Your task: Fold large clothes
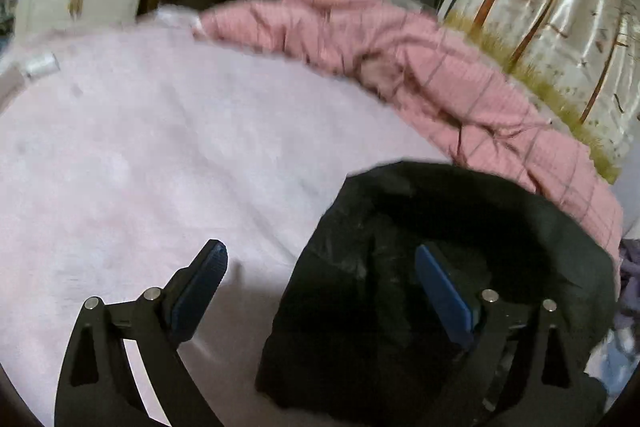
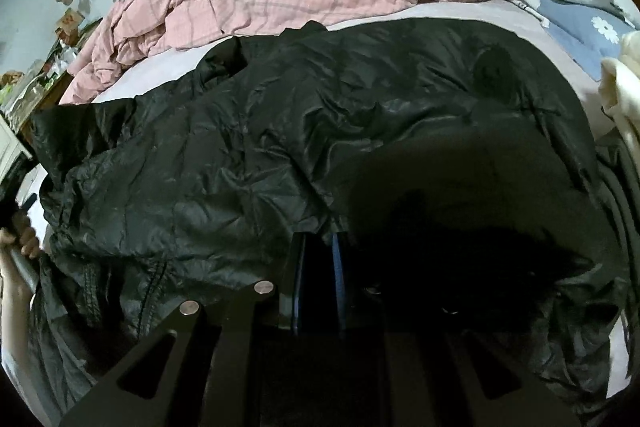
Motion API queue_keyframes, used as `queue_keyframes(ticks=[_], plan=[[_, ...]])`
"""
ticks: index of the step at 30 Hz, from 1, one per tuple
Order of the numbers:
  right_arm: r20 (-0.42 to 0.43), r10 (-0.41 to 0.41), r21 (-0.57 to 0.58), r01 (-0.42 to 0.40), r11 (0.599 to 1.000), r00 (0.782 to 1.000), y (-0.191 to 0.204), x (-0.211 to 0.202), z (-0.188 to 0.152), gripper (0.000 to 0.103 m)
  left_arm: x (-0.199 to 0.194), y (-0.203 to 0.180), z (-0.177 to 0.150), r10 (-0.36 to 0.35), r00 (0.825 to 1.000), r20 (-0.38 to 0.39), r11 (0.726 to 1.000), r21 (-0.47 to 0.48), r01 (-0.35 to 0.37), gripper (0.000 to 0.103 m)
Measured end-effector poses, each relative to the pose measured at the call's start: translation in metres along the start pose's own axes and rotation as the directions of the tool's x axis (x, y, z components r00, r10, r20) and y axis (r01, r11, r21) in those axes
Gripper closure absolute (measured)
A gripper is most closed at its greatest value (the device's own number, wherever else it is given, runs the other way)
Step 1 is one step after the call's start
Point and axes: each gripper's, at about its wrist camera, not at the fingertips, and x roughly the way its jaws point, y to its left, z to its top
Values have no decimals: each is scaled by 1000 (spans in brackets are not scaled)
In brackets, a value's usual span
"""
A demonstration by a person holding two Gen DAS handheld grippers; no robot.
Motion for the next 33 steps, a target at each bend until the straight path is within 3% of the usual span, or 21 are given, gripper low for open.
queue_keyframes(ticks=[3,5,7,8,9,10,11,12,13,15,18,20,22,24,26,28,31,32,33], plan=[[1,26,21,-26,999,1000,-5,0,-1,90,32,12,3,-13,994,-107,1000,-8,12,9],[1,45,33,-45,998,999,-9,0,-2,90,39,13,3,-19,992,-129,999,-30,16,9],[-3,60,45,-59,997,998,-12,1,-2,90,38,2,3,-63,990,-125,998,20,66,27],[-5,63,48,-62,997,998,-12,2,-2,90,41,-5,0,-94,983,-155,993,55,104,59],[-6,63,48,-62,997,998,-12,2,-1,90,43,-12,-5,-124,974,-188,986,83,142,99],[-6,59,45,-59,997,998,-12,2,-1,90,42,-18,-10,-139,971,-194,982,101,161,100],[-6,53,40,-53,998,999,-11,2,-2,90,32,-23,-13,-133,981,-141,982,117,150,101],[-6,44,29,-43,999,999,-9,1,-2,90,14,-28,-14,-135,989,-57,981,134,141,101],[-5,38,22,-37,999,999,-8,1,-2,90,-8,-35,-14,-185,982,28,972,152,179,101],[-3,25,13,-25,1000,1000,-6,-2,-1,90,-51,-51,-13,-292,947,131,945,191,265,101],[16,25,33,-26,999,1000,-8,-12,2,90,-107,-85,-12,-394,900,186,904,252,344,102],[42,44,47,-46,998,998,-9,-23,5,90,-146,-109,-22,-477,858,189,859,307,410,102],[85,48,42,-51,998,995,-9,-39,10,90,-180,-133,-41,-537,828,162,810,372,453,102],[134,28,25,-32,999,991,-10,-52,12,90,-199,-153,-68,-551,827,113,778,429,459,101],[178,0,14,-2,1000,984,-12,-62,15,90,-199,-169,-105,-544,839,10,745,467,477,101],[212,19,-1,-20,1000,977,-20,-67,15,90,-191,-174,-154,-542,836,-90,705,493,510,101],[178,20,96,-38,995,984,-44,-60,16,90,-170,-178,-217,-423,882,-206,698,547,462,101],[172,45,121,-67,990,984,-50,-60,15,90,-171,-180,-226,-414,881,-231,691,549,469,100],[176,61,138,-87,987,982,-56,-62,15,90,-173,-182,-230,-411,878,-244,682,557,474,93]])
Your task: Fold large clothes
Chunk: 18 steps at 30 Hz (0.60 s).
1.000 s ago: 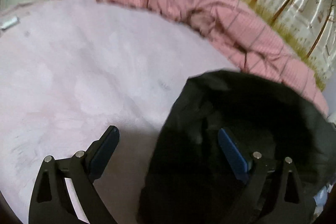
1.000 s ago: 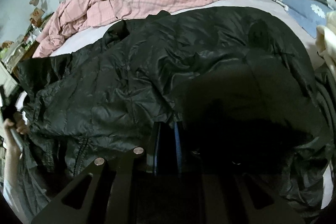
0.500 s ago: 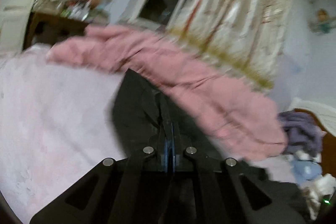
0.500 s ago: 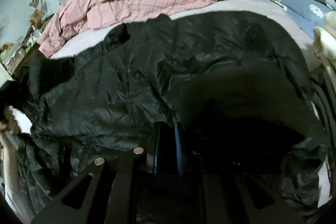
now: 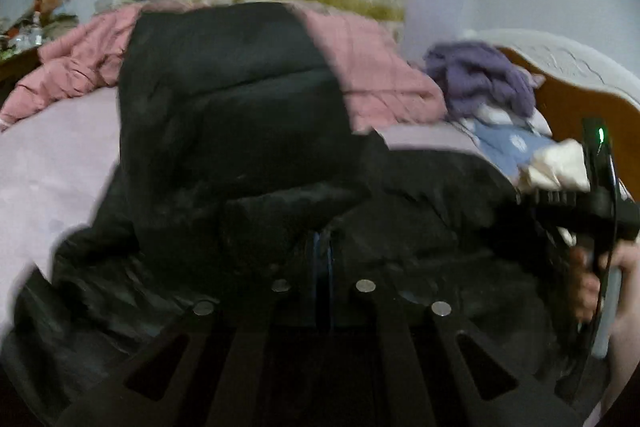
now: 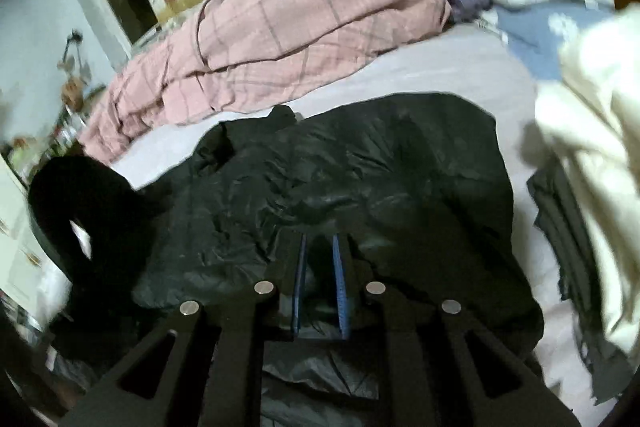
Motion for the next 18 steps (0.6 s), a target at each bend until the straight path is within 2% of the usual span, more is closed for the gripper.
queue_keyframes(ticks=[1,3,4,5,8,9,11,13,14,16,18], plan=[[6,-4,1,4,1000,1000,-2,-2,1,90,-3,-4,3,-1,1000,-7,1000,20,2,86],[27,-38,-36,39,999,999,0,-8,2,90,-16,-8,10,9,1000,5,999,52,-9,37],[32,-50,-51,52,997,998,2,-8,1,90,-27,-6,14,28,999,44,998,52,-30,31],[36,-58,-60,60,996,998,3,-9,1,90,-33,-2,21,42,996,83,998,44,-46,26],[24,-32,-46,33,998,999,3,-5,2,90,-51,19,44,11,991,134,1000,-3,-11,23],[15,-22,-39,22,999,1000,4,-3,0,89,-57,28,47,24,988,152,1000,-21,-21,19],[1,-22,-36,22,999,1000,5,2,-2,89,-61,45,52,78,983,167,996,-56,-69,17],[-6,-30,-44,29,999,1000,7,5,-4,89,-56,66,57,112,983,143,990,-104,-98,17],[-10,-30,-48,30,998,999,8,6,-5,89,-49,74,57,95,988,119,989,-129,-79,17],[-9,-15,-49,15,999,1000,11,6,-6,89,-27,90,56,2,999,40,984,-180,5,17],[-8,1,-49,-2,999,1000,14,5,-6,89,-7,98,53,-94,995,-38,967,-240,82,18]])
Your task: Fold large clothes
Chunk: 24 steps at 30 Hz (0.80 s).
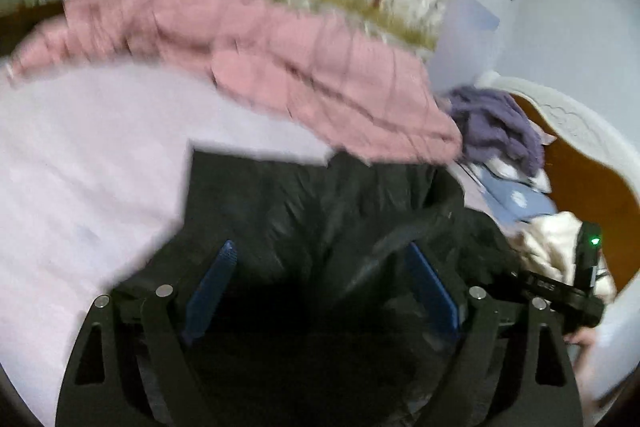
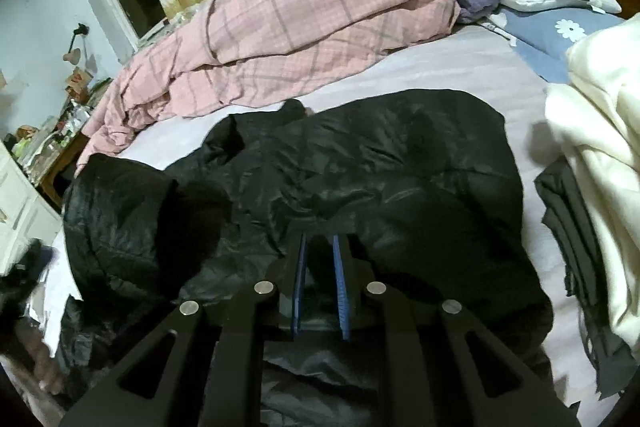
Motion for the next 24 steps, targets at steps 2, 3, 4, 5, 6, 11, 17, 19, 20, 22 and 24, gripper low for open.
queue_keyframes(ticks=[2,3,4,5,6,11,17,19,20,22,24], plan=[[7,9,-1,-9,1000,1000,2,-2,1,89,17,5,-5,-79,994,-81,995,-60,74,20],[9,11,-4,-11,1000,1000,2,-3,1,89,23,5,-9,-103,989,-107,992,-82,95,30],[11,13,-10,-12,1000,1000,3,-4,1,89,28,1,-14,-118,985,-124,990,-85,108,39],[13,11,-14,-11,1000,1000,4,-5,1,89,30,-3,-18,-126,982,-141,990,-74,117,66],[15,9,-18,-9,1000,1000,4,-6,1,89,32,-8,-21,-127,980,-153,991,-48,121,91],[33,36,-27,-35,999,999,3,-13,4,89,17,-61,-32,-237,962,-136,958,130,255,96],[60,77,-65,-73,995,995,11,-24,5,89,7,-98,-41,-389,896,-216,885,183,428,56],[64,95,-81,-90,993,993,14,-29,5,89,-2,-106,-44,-352,915,-199,884,251,394,55],[65,104,-84,-98,992,992,15,-31,5,89,-6,-108,-46,-332,925,-185,886,276,373,55],[62,116,-63,-112,992,991,15,-36,2,89,-10,-110,-48,-327,926,-187,881,295,371,53],[84,171,26,-174,984,982,9,-44,-9,89,-16,-108,-43,-285,950,-125,898,312,310,45]])
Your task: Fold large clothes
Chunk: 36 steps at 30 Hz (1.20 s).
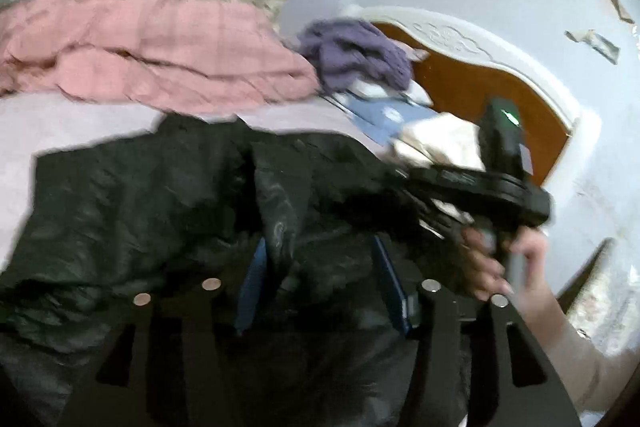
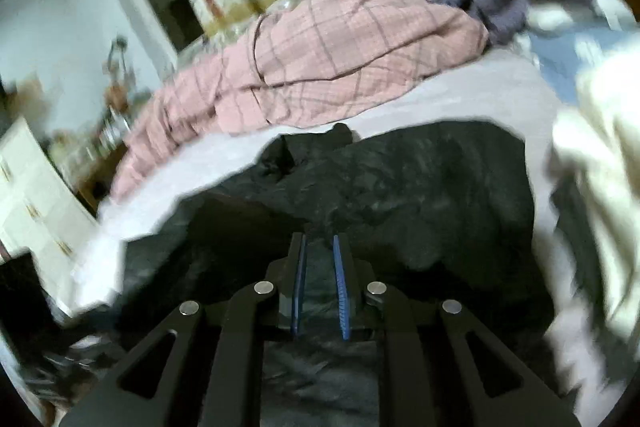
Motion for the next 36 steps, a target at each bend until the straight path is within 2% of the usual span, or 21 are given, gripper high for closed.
queue_keyframes(ticks=[1,2,4,6,9,10,11,12,14,17,19,23,24,25,26,28,30,31,33,36], plan=[[13,62,72,-63,995,998,-2,-3,-7,87,-6,4,2,48,998,41,999,-6,-48,43],[4,96,94,-96,991,995,-2,-2,-9,85,-11,9,4,83,994,76,996,-24,-81,40],[-65,121,60,-117,991,990,13,7,-13,85,-22,25,9,150,981,124,987,-79,-141,39],[-80,84,-14,-85,996,993,29,8,-20,85,-30,42,11,276,949,152,960,-104,-262,39],[-112,77,-114,-90,989,991,57,12,-34,84,-29,72,9,407,906,120,908,-167,-386,39],[-138,99,-133,-117,984,985,66,15,-39,74,-29,82,8,424,900,105,895,-205,-397,39],[-176,124,-148,-151,977,977,76,21,-46,54,-30,92,8,441,893,85,878,-246,-410,39],[-200,136,-160,-170,972,970,84,25,-51,40,-30,99,6,458,886,71,863,-274,-424,39],[-216,146,-182,-187,965,965,97,29,-64,39,-32,107,4,481,874,66,843,-310,-440,39],[-303,180,-166,-237,957,936,110,44,-80,39,-38,109,1,538,840,67,813,-303,-496,39],[-335,188,-147,-248,958,923,115,51,-87,39,-38,109,0,544,836,68,812,-293,-505,39],[-397,132,-227,-236,945,908,127,66,-103,38,-32,103,-1,517,854,57,830,-277,-484,39],[-394,116,-248,-227,942,912,127,67,-105,39,-27,101,0,515,855,50,834,-261,-487,39],[-372,94,-264,-203,943,924,126,66,-106,43,-23,99,0,526,849,42,830,-243,-502,39],[-352,86,-269,-189,944,932,126,64,-105,64,-19,96,0,544,839,33,822,-223,-524,39],[-315,55,-299,-154,942,947,123,59,-99,91,-13,95,-2,572,820,18,807,-194,-558,39],[-231,-6,-348,-77,934,973,121,48,-89,93,-8,98,-4,587,810,-4,795,-189,-577,39],[-160,-48,-368,-15,930,986,118,38,-81,94,-5,100,-4,593,805,-20,788,-190,-586,39],[-84,-102,-358,65,931,991,108,25,-65,94,0,106,-7,601,797,-63,776,-193,-600,39],[33,-178,-265,181,947,983,78,-1,-37,94,10,115,-13,605,787,-124,760,-204,-617,39]])
